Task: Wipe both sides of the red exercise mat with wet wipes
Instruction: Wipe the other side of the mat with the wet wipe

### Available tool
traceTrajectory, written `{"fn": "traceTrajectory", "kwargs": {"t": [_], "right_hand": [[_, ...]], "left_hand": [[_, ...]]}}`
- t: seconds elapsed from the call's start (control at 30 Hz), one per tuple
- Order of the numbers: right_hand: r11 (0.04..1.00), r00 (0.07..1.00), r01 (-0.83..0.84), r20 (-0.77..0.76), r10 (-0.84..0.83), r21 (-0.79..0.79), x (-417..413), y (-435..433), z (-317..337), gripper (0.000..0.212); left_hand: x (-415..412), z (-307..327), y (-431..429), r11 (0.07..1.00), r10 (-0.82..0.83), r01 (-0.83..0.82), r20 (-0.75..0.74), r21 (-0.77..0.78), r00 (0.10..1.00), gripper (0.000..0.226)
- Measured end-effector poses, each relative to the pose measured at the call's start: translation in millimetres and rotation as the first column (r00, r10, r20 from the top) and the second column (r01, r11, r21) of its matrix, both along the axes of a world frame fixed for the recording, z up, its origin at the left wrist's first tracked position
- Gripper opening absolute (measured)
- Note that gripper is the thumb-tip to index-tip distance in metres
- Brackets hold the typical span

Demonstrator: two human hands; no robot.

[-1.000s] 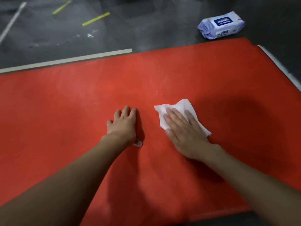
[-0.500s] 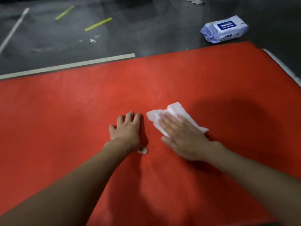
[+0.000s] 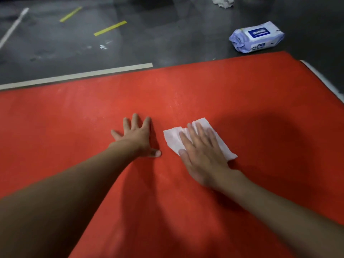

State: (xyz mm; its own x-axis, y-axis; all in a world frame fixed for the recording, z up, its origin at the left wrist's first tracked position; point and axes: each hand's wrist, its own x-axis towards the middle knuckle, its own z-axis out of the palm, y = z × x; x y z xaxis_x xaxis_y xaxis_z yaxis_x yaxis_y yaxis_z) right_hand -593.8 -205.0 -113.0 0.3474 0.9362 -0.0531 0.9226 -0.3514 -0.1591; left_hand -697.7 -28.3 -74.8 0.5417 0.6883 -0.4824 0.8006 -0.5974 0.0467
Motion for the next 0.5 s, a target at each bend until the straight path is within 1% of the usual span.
{"fn": "traceTrajectory", "kwargs": {"t": [0.03, 0.1, 0.17, 0.2, 0.23, 0.33, 0.37, 0.4, 0.43, 0.5], "right_hand": [[0.998, 1.000, -0.024, 0.014, 0.024, -0.052, 2.5, -0.7, -5.5, 0.067], [0.996, 1.000, -0.020, -0.014, 0.019, -0.088, 21.4, 6.3, -9.6, 0.067], [0.991, 0.994, 0.079, -0.064, -0.086, -0.104, 39.2, 19.2, -6.4, 0.063], [0.987, 0.990, 0.125, -0.058, -0.131, -0.104, 39.5, 23.7, -6.5, 0.064], [0.990, 0.993, 0.111, -0.035, -0.114, -0.082, 33.2, 25.9, -8.1, 0.066], [0.991, 0.991, -0.132, -0.024, 0.131, -0.032, 10.7, 18.3, -10.6, 0.069], [0.983, 0.984, -0.178, -0.029, 0.176, -0.041, 18.0, 18.5, -10.1, 0.069], [0.986, 0.986, -0.163, -0.030, 0.162, -0.040, 30.5, 23.2, -10.2, 0.067], [0.995, 0.996, -0.088, -0.032, 0.087, -0.044, 41.9, 30.3, -8.4, 0.065], [0.995, 0.996, 0.084, 0.017, -0.084, -0.057, 45.2, 42.4, -10.2, 0.061]], "left_hand": [[0.8, -2.8, 3.7, 0.999, 0.002, -0.003, -0.032, -0.035, 0.999, 0.132], [5.6, -5.6, 9.8, 0.997, -0.002, -0.003, -0.063, -0.076, 0.998, 0.140], [8.2, -4.0, 11.5, 0.995, 0.019, -0.026, -0.069, -0.096, 0.997, 0.143], [10.2, -4.0, 11.6, 0.994, 0.029, -0.035, -0.067, -0.102, 0.997, 0.144], [11.3, -4.4, 11.1, 0.993, 0.032, -0.040, -0.070, -0.109, 0.997, 0.145], [13.1, -6.0, 10.2, 0.993, 0.027, -0.036, -0.085, -0.113, 0.996, 0.145], [13.0, -5.4, 10.3, 0.993, 0.027, -0.037, -0.090, -0.110, 0.996, 0.145], [13.4, -4.8, 9.9, 0.993, 0.025, -0.036, -0.097, -0.112, 0.995, 0.144], [14.2, -4.3, 9.3, 0.993, 0.025, -0.037, -0.101, -0.116, 0.995, 0.144], [16.0, -2.9, 8.4, 0.992, 0.037, -0.049, -0.103, -0.117, 0.994, 0.145]]}}
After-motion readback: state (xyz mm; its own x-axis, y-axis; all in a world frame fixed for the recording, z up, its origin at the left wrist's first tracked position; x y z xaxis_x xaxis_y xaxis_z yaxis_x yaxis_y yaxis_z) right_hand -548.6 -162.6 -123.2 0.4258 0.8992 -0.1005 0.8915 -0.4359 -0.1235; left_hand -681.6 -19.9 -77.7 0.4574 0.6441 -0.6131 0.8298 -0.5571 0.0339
